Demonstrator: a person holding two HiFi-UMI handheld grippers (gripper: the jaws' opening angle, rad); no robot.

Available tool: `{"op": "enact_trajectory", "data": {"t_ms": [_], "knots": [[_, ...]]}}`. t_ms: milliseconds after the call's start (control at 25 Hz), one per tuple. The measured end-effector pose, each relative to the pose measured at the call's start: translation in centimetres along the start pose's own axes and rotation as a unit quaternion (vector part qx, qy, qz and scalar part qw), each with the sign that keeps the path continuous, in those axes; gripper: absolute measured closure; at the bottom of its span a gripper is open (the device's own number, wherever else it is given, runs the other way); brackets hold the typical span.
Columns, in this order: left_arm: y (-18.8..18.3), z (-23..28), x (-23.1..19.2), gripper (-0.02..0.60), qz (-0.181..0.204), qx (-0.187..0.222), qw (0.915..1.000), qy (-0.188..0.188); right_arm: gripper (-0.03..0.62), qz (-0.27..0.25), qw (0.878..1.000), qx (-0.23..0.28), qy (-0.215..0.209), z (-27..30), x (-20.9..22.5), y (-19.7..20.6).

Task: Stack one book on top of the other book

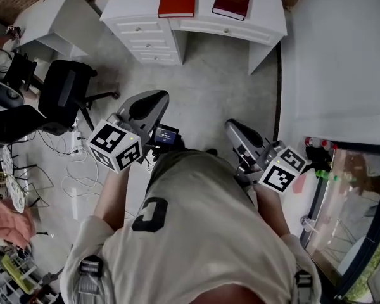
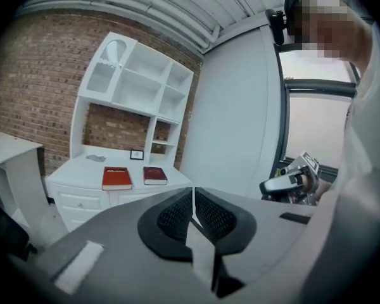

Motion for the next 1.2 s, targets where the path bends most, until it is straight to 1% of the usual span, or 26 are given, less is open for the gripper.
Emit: {"op": "enact_trajectory", "data": {"t_ms": [80,280,480,640,760,880,1000,1200], "knots": [[-0.2,-0.6,-0.6,0.568,0.003,0.002,0.9998,-0.02,0.589,0.003,1.0,-0.005,-0.006,-0.1,0.2,-0.1],[-0.8,-2.0,-1.2,0.568,0.013,0.008,0.9982,-0.058,0.589,-0.001,1.0,-0.018,-0.02,-0.2,-0.1,-0.3],[0.3,-3.1,-1.1,0.568,-0.004,0.001,0.9967,-0.081,0.589,0.023,0.999,-0.038,-0.024,-0.6,0.5,0.6],[0.8,-2.5,-1.5,0.568,-0.014,-0.006,0.9967,-0.08,0.589,0.021,0.998,-0.052,-0.029,0.2,0.7,0.5],[0.7,-2.0,-1.4,0.568,-0.014,-0.006,0.9973,-0.072,0.589,0.018,0.998,-0.062,-0.028,0.3,0.7,0.5],[0.6,-1.1,-2.5,0.568,-0.02,-0.005,0.9979,-0.062,0.589,0.011,0.998,-0.067,-0.016,1.0,1.1,0.0],[0.4,0.4,-4.3,0.568,-0.027,-0.006,0.9982,-0.053,0.589,0.013,0.998,-0.067,0.002,2.1,2.3,-0.6],[-0.7,2.7,-5.9,0.568,-0.021,0.002,0.9991,-0.038,0.589,0.006,0.997,-0.074,0.012,3.6,3.8,-1.6]]}}
Point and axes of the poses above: the fingertips, and each gripper's own axes: z forward along the fingers, x to its right, y out of its underside, the point moved 4 cm from there along -z, backward along the fingers, and after that the axes turned 3 degrees about -z, right-handed, at the moved point
